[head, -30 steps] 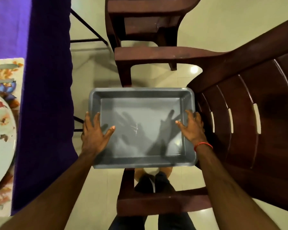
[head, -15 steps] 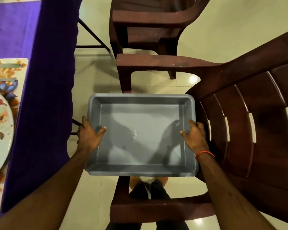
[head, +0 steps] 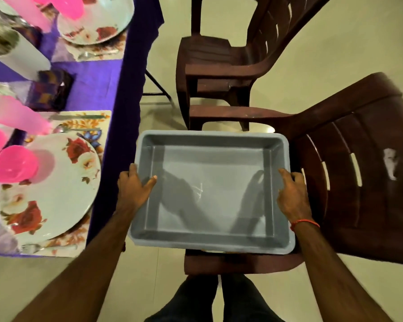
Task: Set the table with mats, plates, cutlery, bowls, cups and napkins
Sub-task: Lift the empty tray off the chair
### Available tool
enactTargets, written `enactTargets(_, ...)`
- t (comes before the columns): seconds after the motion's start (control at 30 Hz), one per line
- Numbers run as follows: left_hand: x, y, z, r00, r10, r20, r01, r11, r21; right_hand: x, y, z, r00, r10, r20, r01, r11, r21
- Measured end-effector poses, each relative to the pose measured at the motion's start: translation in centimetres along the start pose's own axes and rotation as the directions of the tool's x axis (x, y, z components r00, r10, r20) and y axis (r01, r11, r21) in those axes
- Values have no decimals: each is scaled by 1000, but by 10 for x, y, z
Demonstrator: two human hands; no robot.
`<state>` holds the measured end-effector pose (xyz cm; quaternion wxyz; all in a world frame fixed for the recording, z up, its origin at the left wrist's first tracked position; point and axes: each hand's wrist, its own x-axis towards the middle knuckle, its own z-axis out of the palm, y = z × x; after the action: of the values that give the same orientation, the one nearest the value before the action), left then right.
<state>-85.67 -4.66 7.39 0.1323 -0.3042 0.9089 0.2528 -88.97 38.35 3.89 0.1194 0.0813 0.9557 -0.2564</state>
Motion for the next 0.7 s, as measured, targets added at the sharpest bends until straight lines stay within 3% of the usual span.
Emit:
enactTargets(0.2, -34, -13, -52, 998, 70, -6, -69, 996, 47, -55, -42, -63, 998, 37, -56, -39, 999, -32)
enactTargets(0.43, -77, -18, -101, 960, 248, -131, -236, 967, 97, -89, -65, -88, 995, 30, -99, -45, 986, -158)
enactTargets(0.7, -111, -41, -117, 941, 194, -278, -184, 981, 61, -75, -93, -116, 991, -115, -69, 97, 970, -222)
